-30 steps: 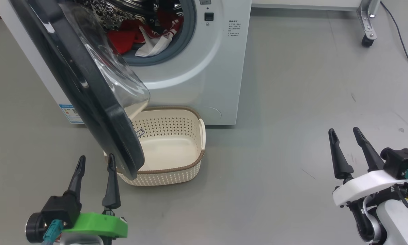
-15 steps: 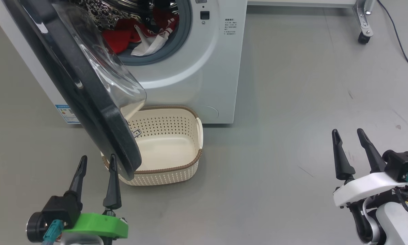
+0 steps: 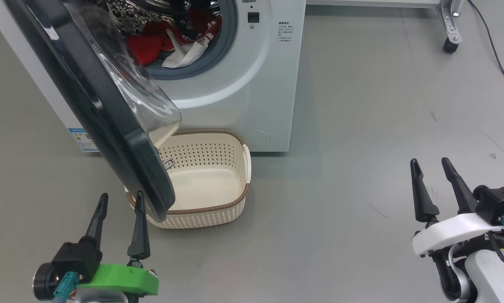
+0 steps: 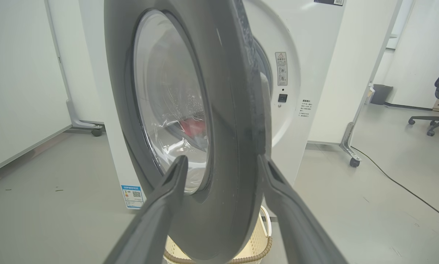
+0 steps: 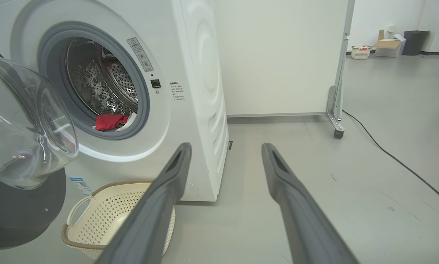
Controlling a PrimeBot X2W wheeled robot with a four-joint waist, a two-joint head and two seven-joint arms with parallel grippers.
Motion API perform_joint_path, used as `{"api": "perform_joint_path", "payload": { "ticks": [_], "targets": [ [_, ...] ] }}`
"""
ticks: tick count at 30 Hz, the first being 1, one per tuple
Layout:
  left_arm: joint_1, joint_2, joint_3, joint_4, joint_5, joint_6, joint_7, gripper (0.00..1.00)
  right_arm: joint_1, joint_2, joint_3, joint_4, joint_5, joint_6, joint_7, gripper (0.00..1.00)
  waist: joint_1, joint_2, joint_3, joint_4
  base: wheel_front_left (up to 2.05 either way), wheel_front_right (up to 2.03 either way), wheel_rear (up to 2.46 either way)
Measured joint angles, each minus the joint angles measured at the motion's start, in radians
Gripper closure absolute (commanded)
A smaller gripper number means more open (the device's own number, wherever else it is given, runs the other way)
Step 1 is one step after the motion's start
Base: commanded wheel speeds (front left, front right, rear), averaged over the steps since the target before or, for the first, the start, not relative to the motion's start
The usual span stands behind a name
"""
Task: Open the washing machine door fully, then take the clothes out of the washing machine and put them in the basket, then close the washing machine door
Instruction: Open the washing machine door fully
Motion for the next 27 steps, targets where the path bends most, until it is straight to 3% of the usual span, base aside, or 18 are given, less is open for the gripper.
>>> {"api": "perform_joint_path", "payload": {
  "ticks": [19, 20, 21, 27],
  "targets": [
    [0.000, 0.000, -0.002, 0.017, -0.001, 0.000, 0.000, 0.00, 0.011, 0.011, -0.008, 0.000, -0.018, 0.009, -0.001, 0.00, 0.0000, 0.0000, -0.006, 0.003, 0.00, 0.00, 0.00],
    [0.000, 0.000, -0.005, 0.022, -0.005, -0.002, 0.000, 0.55, 0.011, 0.012, -0.008, 0.000, -0.020, 0.009, -0.001, 0.00, 0.0000, 0.0000, -0.007, 0.003, 0.00, 0.00, 0.00],
    [0.001, 0.000, -0.011, 0.030, -0.014, -0.002, 0.000, 1.00, 0.011, 0.012, -0.008, 0.000, -0.022, 0.009, -0.001, 0.00, 0.0000, 0.0000, -0.007, 0.003, 0.00, 0.00, 0.00],
    [0.003, 0.000, -0.026, 0.037, -0.018, -0.010, 0.000, 1.00, 0.014, 0.015, -0.012, 0.000, -0.024, 0.010, -0.001, 0.00, 0.0000, 0.0000, -0.008, 0.003, 0.00, 0.00, 0.00]
  ]
}}
